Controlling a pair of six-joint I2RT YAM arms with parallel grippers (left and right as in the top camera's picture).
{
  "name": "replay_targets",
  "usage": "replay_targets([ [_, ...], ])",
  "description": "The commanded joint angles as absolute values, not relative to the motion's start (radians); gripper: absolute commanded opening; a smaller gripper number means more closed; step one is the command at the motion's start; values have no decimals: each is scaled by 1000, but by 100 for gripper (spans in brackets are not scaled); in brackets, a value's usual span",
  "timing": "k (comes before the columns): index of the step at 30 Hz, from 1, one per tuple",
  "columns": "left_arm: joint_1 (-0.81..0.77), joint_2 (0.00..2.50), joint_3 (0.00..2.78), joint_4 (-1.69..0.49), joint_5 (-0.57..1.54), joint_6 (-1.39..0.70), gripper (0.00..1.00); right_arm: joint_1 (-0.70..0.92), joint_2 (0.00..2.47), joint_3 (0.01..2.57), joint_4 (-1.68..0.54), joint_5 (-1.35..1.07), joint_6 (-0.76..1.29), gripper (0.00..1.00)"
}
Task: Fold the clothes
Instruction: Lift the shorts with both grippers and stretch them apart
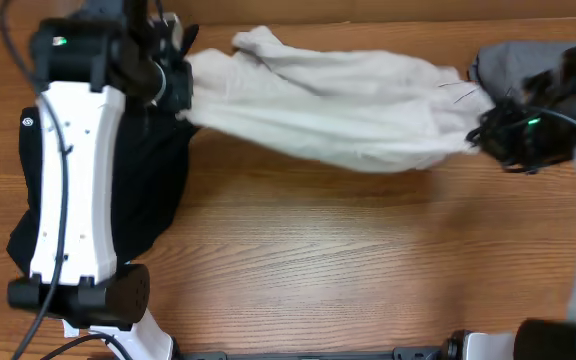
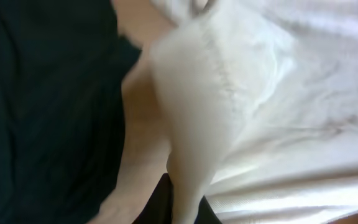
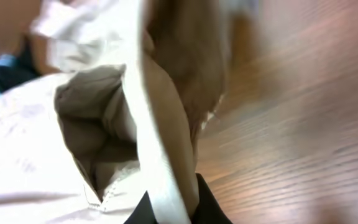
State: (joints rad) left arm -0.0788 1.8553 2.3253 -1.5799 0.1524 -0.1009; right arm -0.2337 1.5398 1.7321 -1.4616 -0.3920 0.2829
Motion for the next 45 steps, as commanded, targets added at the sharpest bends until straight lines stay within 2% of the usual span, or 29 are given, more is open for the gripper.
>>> replay_targets([
  [1,-43,1841,2506,-1594,71,-81,4,-273,1505,1893,-1518,-307,231,4],
  [9,-43,1758,2809,-1604,57,-82,4,-299,1475,2262,-1694,-264,230,4],
  [23,-43,1427,2868,-1665,-154,-119,4,-299,1188,2314,-1694,-359,260,4],
  [29,-43,1334,2834,-1689,-176,-144,4,-299,1044,2275,-1694,-360,277,4],
  [34,-43,1347,2737,-1689,-175,-165,4,-299,1031,2147,-1694,-319,276,4],
  [40,-44,1435,2511,-1689,-144,-165,4,-299,1115,1905,-1656,-305,247,4],
  [45,-46,1611,2372,-1659,-85,-165,4,-294,1285,1781,-1561,-308,207,4],
])
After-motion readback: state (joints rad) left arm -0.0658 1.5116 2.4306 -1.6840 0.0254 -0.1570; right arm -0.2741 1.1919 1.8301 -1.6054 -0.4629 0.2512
